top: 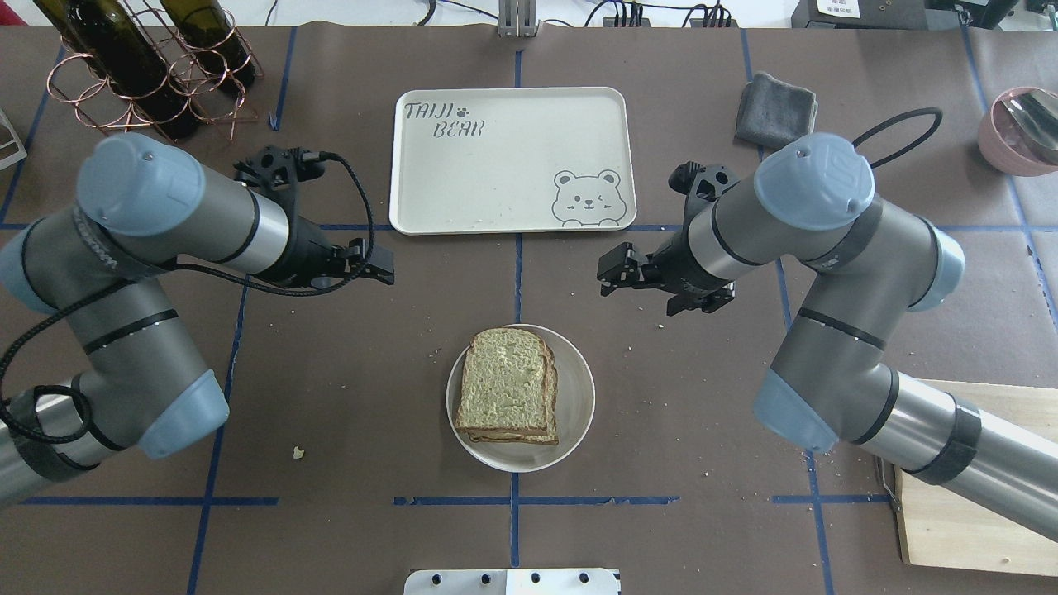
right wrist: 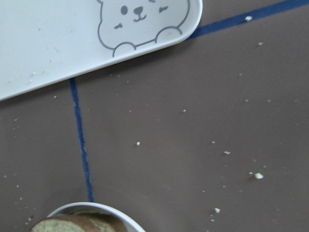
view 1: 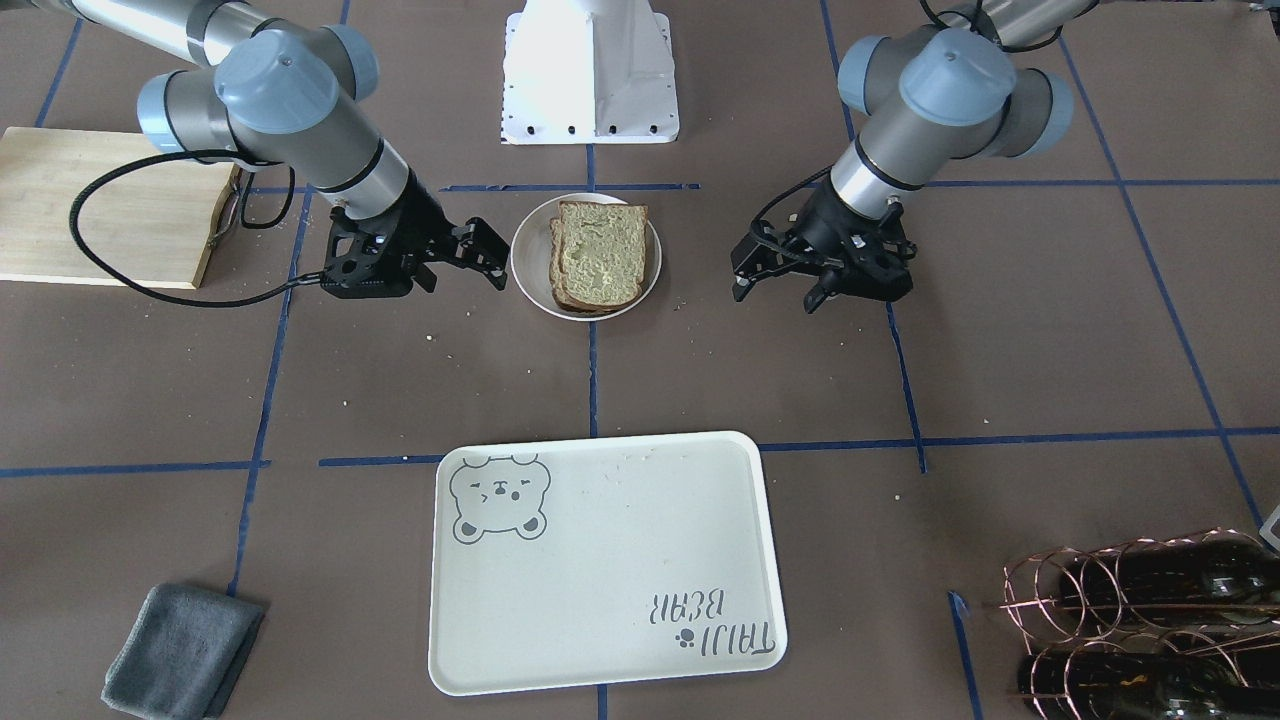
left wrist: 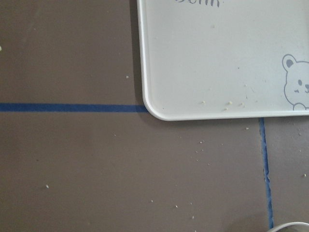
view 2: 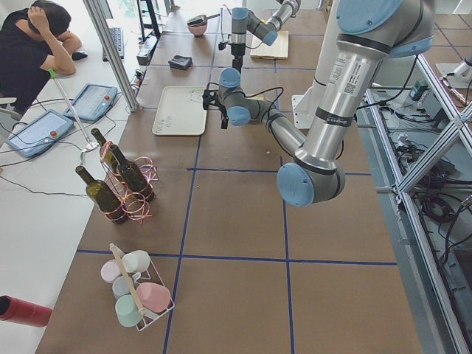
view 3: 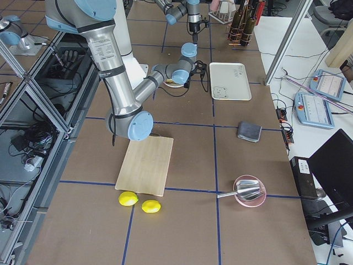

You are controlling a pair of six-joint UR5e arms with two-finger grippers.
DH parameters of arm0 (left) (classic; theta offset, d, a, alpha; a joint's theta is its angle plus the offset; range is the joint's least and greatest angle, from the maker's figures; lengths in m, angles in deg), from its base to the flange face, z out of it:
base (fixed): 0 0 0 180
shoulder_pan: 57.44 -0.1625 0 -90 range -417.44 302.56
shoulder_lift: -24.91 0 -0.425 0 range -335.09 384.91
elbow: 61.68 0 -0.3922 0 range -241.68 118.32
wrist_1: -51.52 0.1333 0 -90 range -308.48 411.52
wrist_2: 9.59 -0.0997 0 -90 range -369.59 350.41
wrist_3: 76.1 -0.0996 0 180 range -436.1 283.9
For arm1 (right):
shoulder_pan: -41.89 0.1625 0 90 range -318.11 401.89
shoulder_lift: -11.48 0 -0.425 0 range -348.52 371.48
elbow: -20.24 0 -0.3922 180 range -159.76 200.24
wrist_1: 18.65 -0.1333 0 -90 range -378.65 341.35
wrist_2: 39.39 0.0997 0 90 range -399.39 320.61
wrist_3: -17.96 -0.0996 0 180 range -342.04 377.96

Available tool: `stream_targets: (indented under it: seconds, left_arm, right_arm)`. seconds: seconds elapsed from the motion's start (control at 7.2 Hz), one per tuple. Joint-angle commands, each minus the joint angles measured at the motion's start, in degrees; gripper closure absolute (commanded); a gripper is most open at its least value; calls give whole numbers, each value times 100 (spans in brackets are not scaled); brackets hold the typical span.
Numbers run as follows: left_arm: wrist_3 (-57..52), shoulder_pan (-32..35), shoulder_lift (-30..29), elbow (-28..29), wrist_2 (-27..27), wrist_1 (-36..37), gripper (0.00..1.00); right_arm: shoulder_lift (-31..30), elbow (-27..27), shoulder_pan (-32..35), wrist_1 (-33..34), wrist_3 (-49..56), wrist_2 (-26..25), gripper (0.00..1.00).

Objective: Make sandwich and place on tray
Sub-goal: 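Grasp the plate rim with the left gripper while the right arm retracts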

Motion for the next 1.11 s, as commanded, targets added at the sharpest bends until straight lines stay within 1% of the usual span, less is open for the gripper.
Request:
stream_targets:
  seconds: [0.0, 0.14, 0.28, 0.42, 0.69, 0.97]
  left_arm:
    - [233, -737, -480, -144, -640, 1122, 10]
    - [547, -975, -499, -127, -659, 1108, 23]
    - [576, -1143, -534, -74, -746, 1108, 36]
    - [576, -1301, -543, -4, -843, 1099, 43]
    - [576, -1469, -587, 119, -826, 1064, 45]
    - [594, -1522, -657, 399, -826, 723, 46]
  right_arm:
    - [-9, 451, 473, 1715, 1392, 139, 0]
    - [-44, 567, 614, 1974, 1850, 139, 0]
    - [-270, 585, 764, 1977, 2151, 148, 0]
    - [-377, 585, 922, 1985, 2458, 165, 0]
    - [-483, 620, 1011, 1977, 2549, 192, 0]
    - [-553, 682, 1064, 1977, 2549, 201, 0]
